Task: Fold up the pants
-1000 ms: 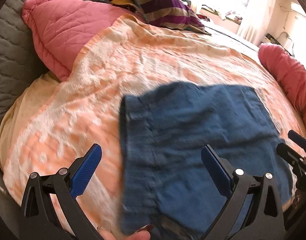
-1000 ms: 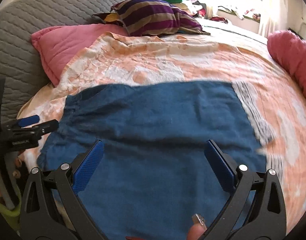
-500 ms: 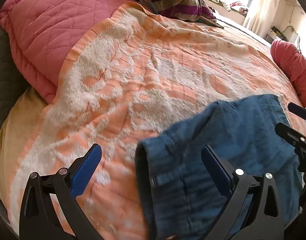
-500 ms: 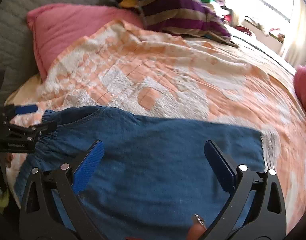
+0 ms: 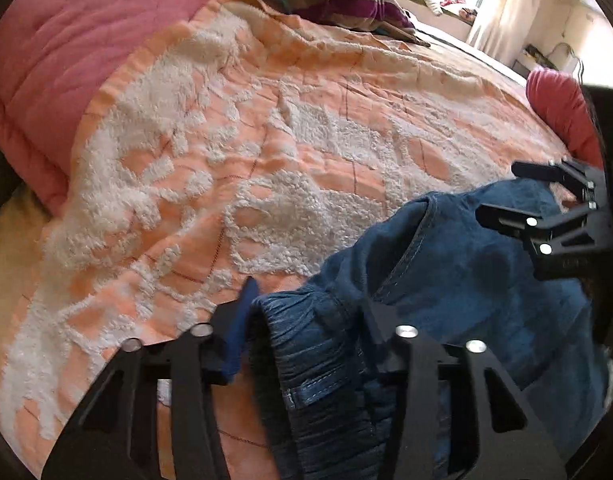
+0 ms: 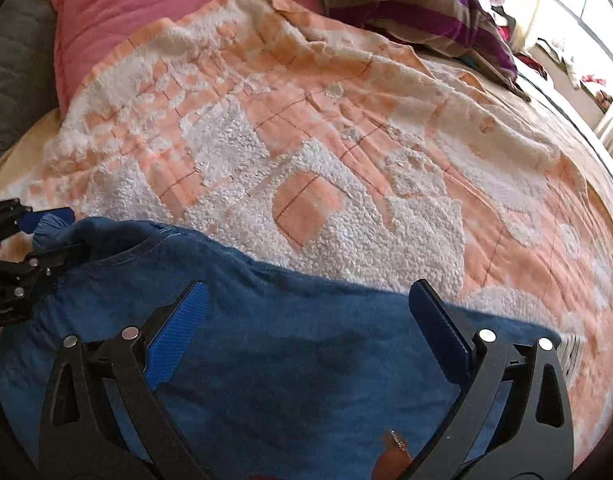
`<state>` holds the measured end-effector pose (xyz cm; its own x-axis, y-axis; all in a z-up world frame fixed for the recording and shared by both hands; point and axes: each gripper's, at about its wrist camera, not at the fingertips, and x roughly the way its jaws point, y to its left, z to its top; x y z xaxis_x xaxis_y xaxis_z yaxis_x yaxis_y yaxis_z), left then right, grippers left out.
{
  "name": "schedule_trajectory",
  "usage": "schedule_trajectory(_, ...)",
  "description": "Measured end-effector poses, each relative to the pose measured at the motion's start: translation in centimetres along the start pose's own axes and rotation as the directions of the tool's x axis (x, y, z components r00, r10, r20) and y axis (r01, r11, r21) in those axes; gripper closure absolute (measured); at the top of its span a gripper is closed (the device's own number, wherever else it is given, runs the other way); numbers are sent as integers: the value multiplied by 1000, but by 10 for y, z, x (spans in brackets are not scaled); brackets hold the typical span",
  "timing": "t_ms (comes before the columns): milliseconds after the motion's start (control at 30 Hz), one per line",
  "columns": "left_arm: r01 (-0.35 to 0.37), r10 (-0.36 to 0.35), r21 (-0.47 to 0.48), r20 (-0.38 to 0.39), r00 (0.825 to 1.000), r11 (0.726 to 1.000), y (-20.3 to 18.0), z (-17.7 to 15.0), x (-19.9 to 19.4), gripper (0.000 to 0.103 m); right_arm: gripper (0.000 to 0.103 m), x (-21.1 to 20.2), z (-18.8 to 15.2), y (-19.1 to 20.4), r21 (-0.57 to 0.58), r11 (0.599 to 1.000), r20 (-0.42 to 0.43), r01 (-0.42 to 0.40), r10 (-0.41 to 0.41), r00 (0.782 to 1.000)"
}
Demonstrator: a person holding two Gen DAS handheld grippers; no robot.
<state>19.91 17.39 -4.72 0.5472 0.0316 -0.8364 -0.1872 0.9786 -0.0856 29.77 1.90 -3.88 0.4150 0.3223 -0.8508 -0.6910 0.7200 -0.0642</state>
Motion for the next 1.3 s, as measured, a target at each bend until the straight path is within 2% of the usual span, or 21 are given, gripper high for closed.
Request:
schedule_trajectory(200, 2, -5, 40, 78, 997, 999, -7, -3, -23, 70, 8, 5, 7, 15, -144, 990, 4, -5, 6, 1000)
schedule_trajectory(300, -8, 0, 65, 124, 992, 998, -11, -5, -36, 70, 9, 9, 6, 30, -261, 965, 11, 24, -22, 1000)
schedule_trajectory(367, -8, -2, 73, 135, 991, 997, -12, -7, -39, 70, 18, 12, 3, 37, -308, 951, 16, 28, -24, 1000)
schedule_trajectory(433, -8, -2, 74, 133, 991, 997, -11, -8, -39, 70, 50, 14, 0, 42, -323, 946, 4, -20, 22, 1000)
schedule_trajectory(467, -3, -7, 75, 128, 992, 997, -10, -8, -38, 70, 56, 15, -2, 45, -321, 946, -4, -45, 46, 999)
schedule_trajectory(533, -7, -2, 73, 126, 992, 997, -8, -9, -37, 70, 86, 10, -7, 49, -303, 950, 9, -75, 82, 997)
schedule_trajectory(633, -19, 8, 75, 137, 991, 997, -7, -11, -39, 70, 94, 0, -14, 49, -253, 964, 41, -80, 94, 995)
schedule_trajectory(867, -34, 16, 99, 178, 984, 994, -15, -19, -55, 70, 97, -52, -36, 36, -123, 987, 177, -104, 125, 976)
schedule_trajectory(1033, -39, 7, 134, 228, 974, 990, -26, -29, -80, 70, 98, -96, -59, 33, -52, 990, 244, -128, 137, 960)
schedule_trajectory(1300, -30, -19, 170, 280, 960, 985, -40, -64, -125, 70, 98, -159, -113, 57, -27, 988, 317, -154, 154, 936)
